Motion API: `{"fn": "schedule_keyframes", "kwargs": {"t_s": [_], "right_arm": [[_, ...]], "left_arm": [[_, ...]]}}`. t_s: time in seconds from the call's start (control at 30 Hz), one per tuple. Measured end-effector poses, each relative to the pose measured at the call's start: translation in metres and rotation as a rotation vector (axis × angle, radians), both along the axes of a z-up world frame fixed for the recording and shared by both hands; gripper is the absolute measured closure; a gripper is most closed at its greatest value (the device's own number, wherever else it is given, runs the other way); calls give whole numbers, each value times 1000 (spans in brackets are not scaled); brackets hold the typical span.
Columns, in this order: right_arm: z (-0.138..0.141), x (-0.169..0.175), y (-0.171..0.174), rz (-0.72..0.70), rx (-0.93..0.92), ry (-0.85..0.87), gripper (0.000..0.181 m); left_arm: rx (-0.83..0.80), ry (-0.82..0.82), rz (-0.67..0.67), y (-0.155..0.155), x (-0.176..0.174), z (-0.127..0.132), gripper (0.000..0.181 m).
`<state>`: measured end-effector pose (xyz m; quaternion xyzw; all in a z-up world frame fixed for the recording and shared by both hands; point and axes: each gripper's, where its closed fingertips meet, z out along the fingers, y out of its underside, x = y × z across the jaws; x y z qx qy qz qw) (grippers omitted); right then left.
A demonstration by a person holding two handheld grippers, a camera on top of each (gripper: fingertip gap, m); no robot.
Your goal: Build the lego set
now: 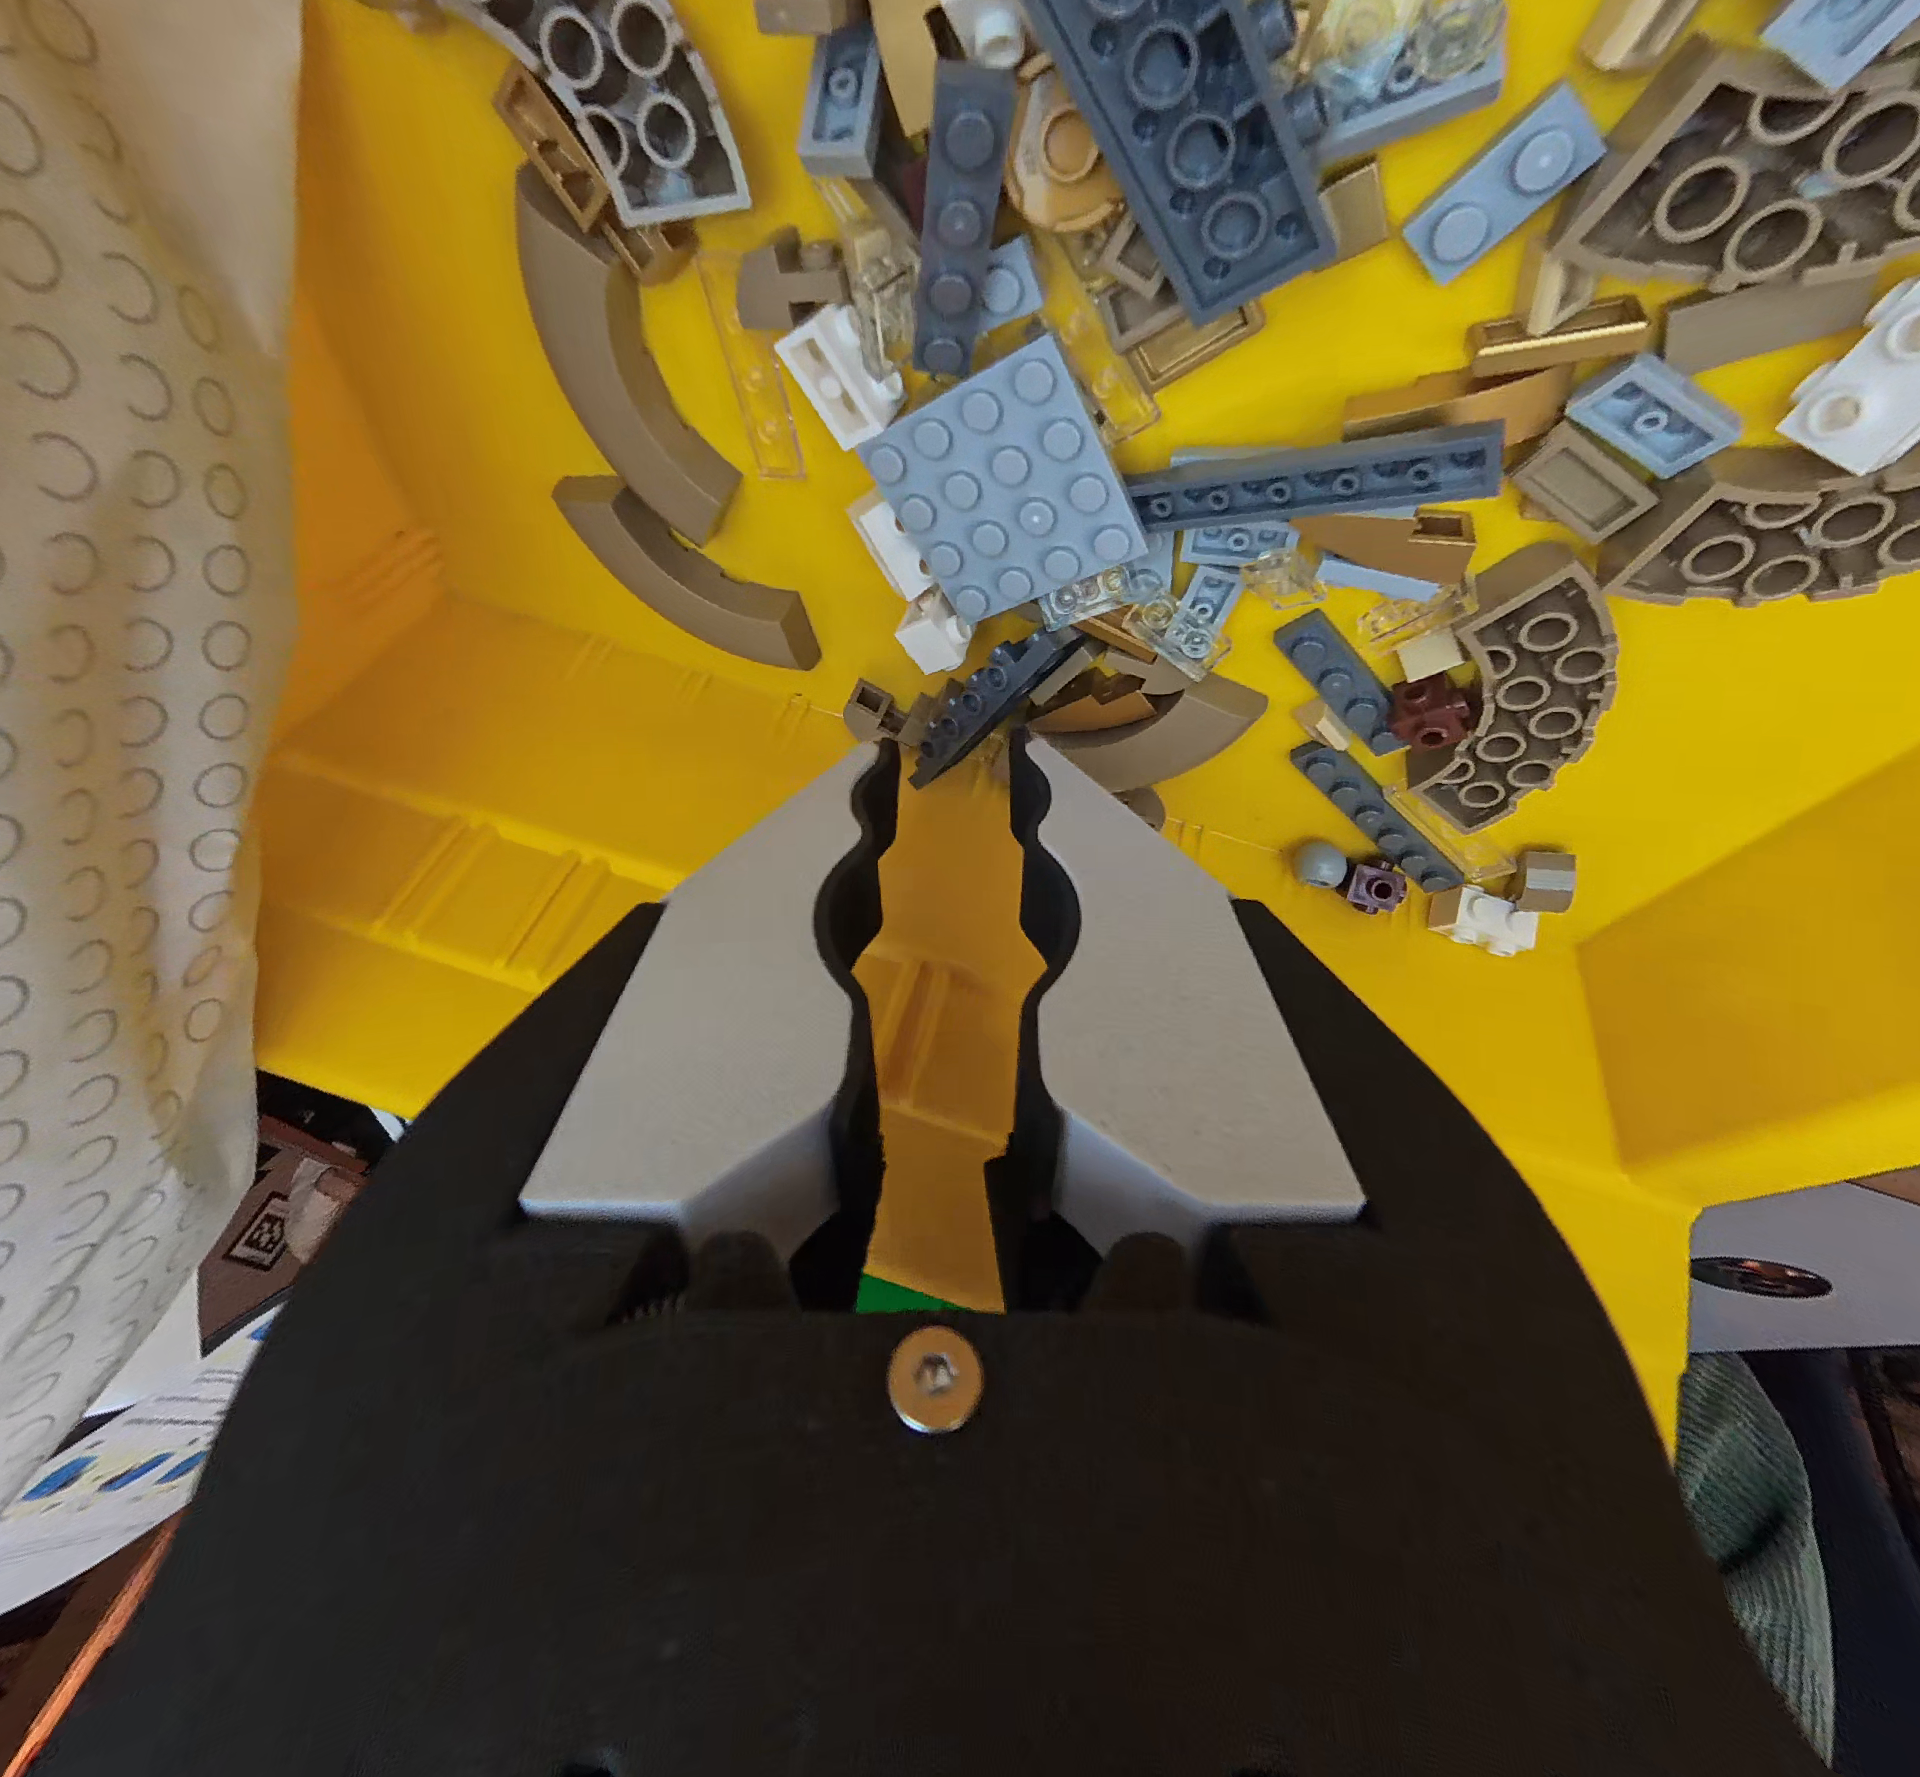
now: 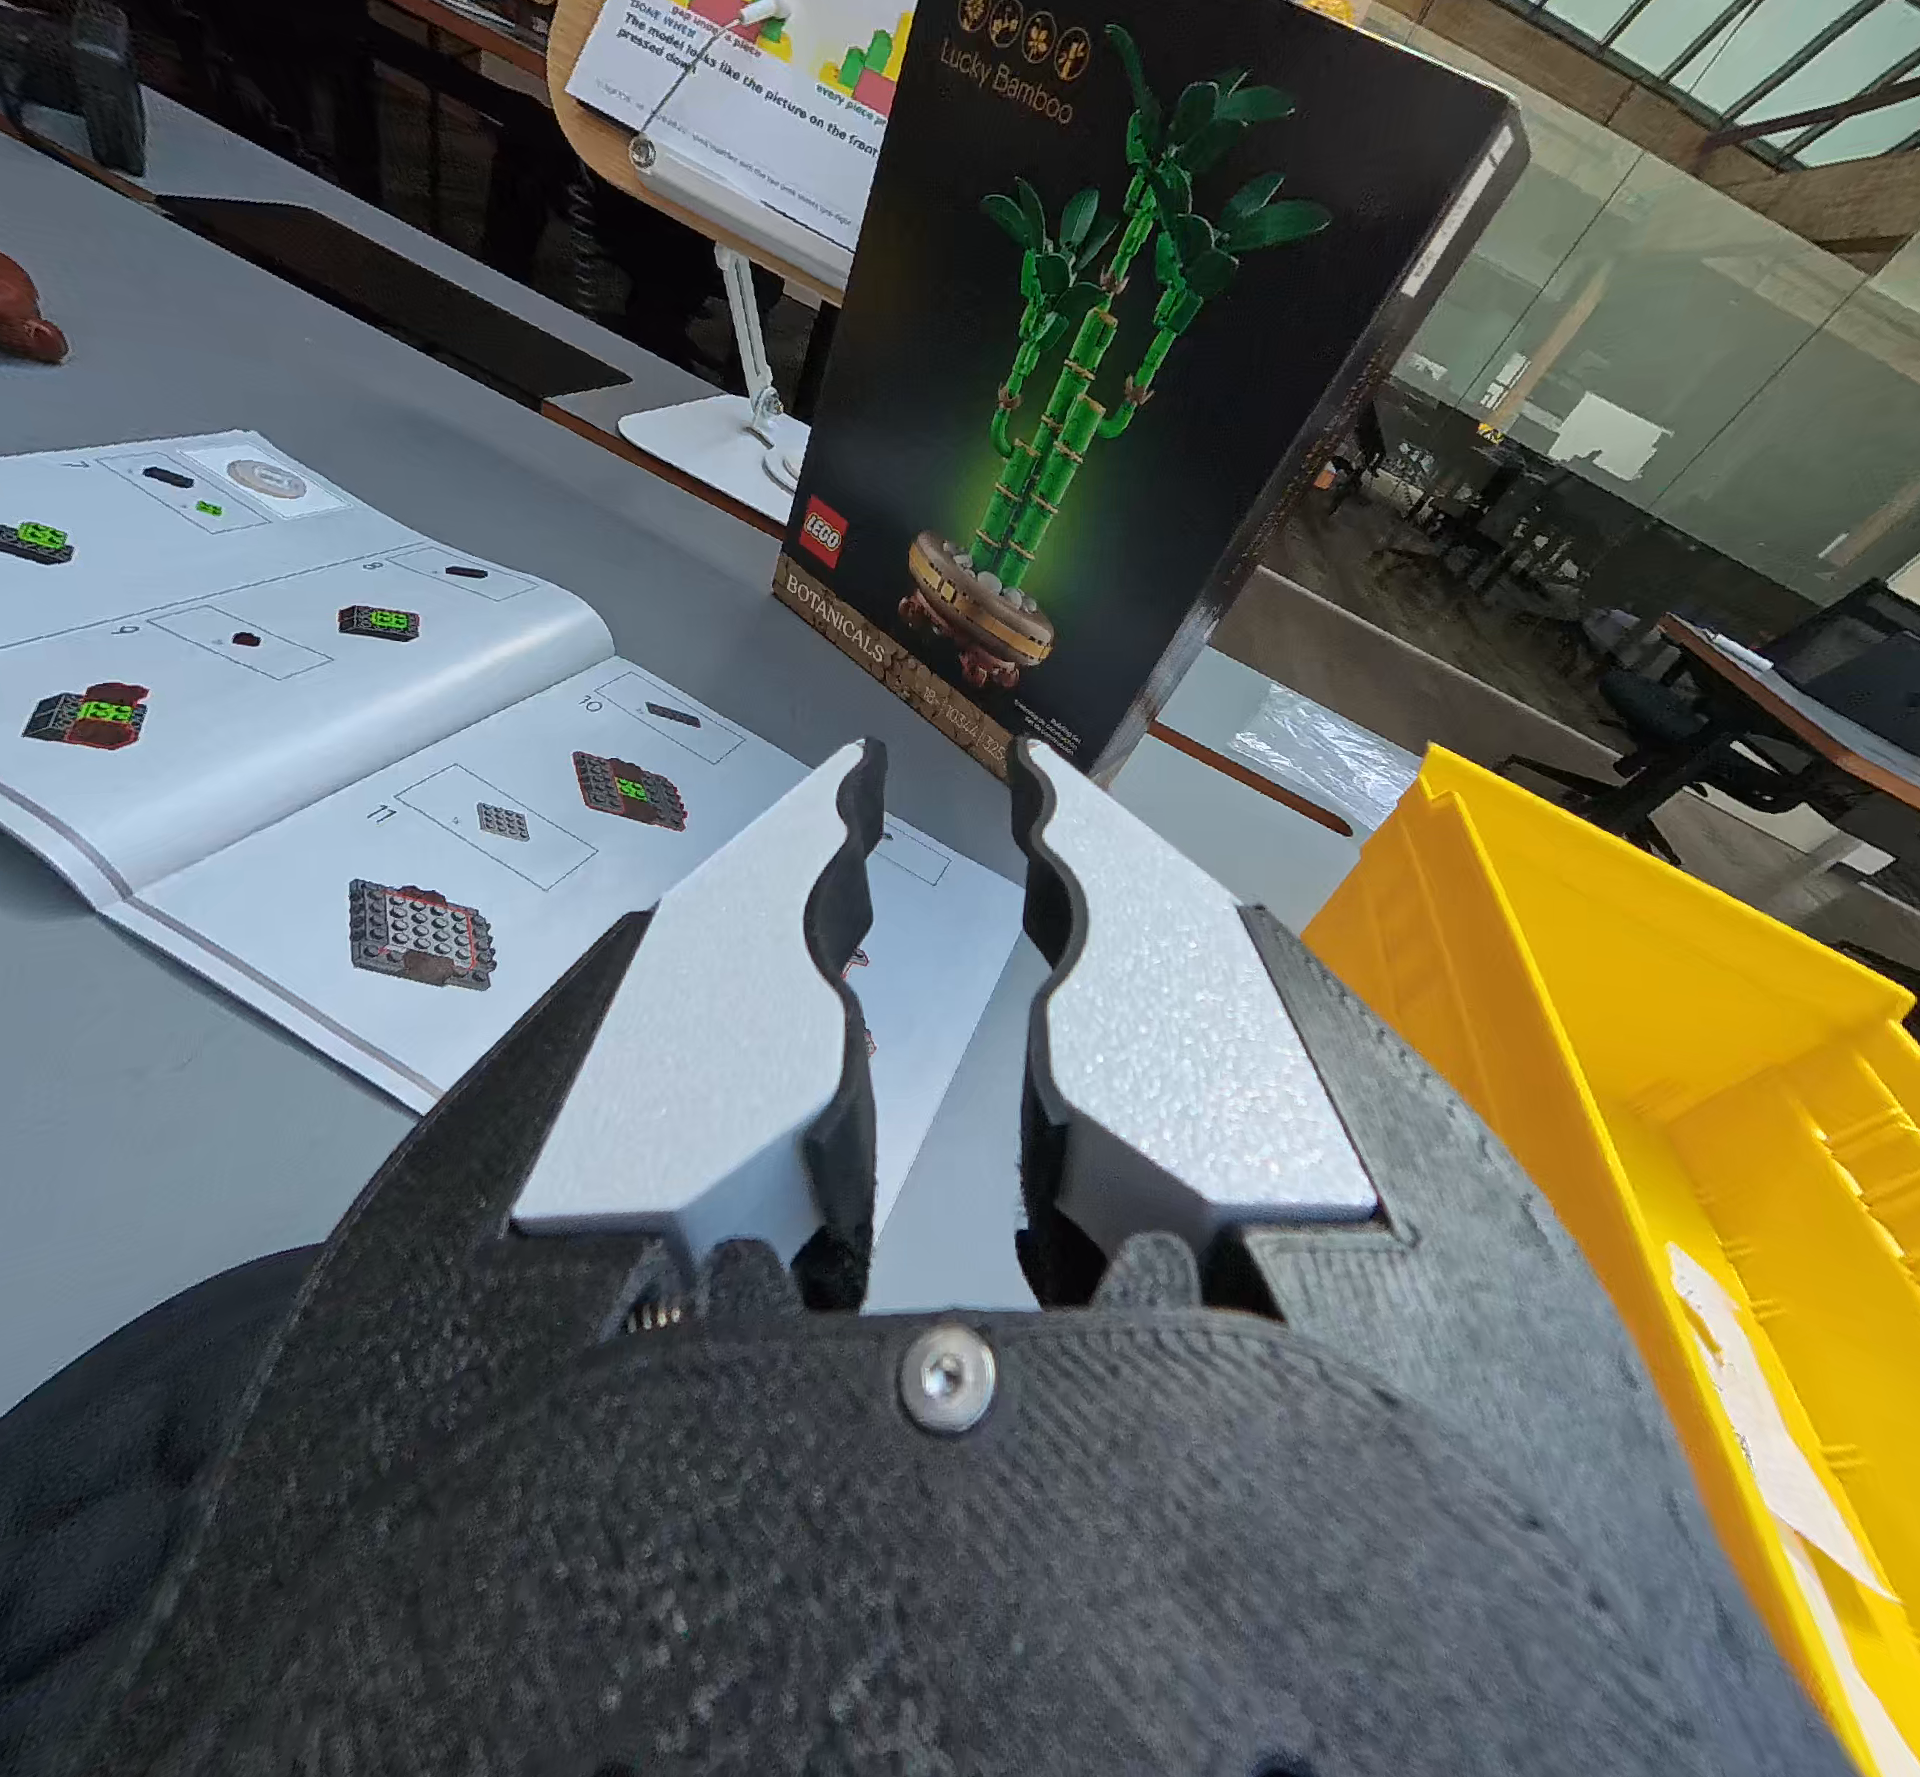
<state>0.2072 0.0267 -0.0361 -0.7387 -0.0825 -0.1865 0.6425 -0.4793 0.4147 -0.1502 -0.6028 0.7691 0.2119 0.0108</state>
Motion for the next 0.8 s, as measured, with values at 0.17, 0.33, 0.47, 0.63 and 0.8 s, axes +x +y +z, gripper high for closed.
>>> {"fn": "schedule_keyframes", "kwargs": {"t_s": [0.17,0.33,0.47,0.63,0.8], "right_arm": [[-6,9,-4,-27,-11,30,157],[-13,12,-1,-34,-37,32,157],[-17,12,0,-34,-54,26,157],[-21,11,1,-33,-68,16,157],[-19,11,2,-26,-55,28,157]], "left_arm": [[-33,-10,-17,0,4,-4,166],[-54,42,-26,-2,-3,-9,172],[-51,11,2,-4,-3,-6,173],[15,-58,26,-4,0,11,173],[117,-373,133,-6,27,53,173]]}}
